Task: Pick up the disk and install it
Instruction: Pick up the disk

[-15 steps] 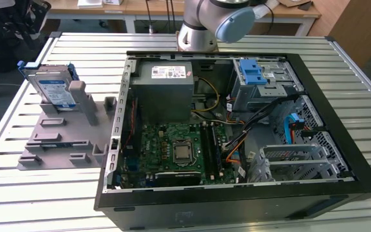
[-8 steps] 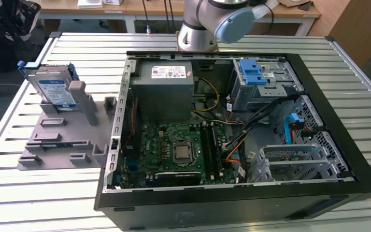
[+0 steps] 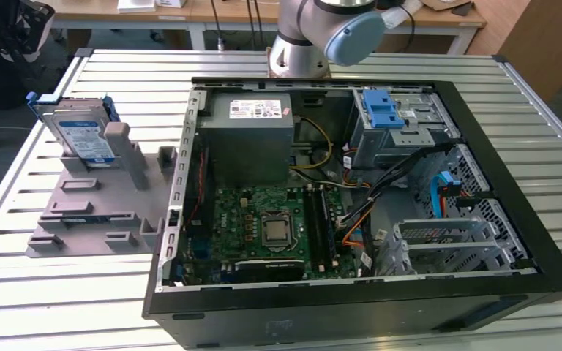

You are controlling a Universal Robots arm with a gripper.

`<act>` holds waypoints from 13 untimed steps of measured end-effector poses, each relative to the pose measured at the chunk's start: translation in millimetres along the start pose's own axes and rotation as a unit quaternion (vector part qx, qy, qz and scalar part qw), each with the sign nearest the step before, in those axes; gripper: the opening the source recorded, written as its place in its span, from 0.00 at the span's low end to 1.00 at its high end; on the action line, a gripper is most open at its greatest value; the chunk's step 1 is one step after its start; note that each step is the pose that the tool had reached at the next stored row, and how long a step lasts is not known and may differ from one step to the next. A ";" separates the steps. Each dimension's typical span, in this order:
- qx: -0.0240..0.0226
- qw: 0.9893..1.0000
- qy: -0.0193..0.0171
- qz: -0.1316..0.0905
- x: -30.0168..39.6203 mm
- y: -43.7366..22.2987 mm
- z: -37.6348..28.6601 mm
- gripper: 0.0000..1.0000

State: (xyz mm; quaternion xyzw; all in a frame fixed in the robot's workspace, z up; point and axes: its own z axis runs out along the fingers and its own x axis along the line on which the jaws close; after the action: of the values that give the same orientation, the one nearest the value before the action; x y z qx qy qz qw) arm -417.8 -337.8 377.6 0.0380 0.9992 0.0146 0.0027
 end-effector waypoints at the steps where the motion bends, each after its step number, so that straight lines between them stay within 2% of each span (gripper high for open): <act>1: 0.000 1.000 0.000 0.000 0.0 0.0 0.0 0.11; 13: 0.000 1.000 -0.001 -0.009 0.0 0.0 0.1 0.11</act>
State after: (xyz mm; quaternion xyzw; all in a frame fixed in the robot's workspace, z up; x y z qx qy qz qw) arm -417.8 -337.9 377.5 0.0291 0.9995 0.0146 0.0038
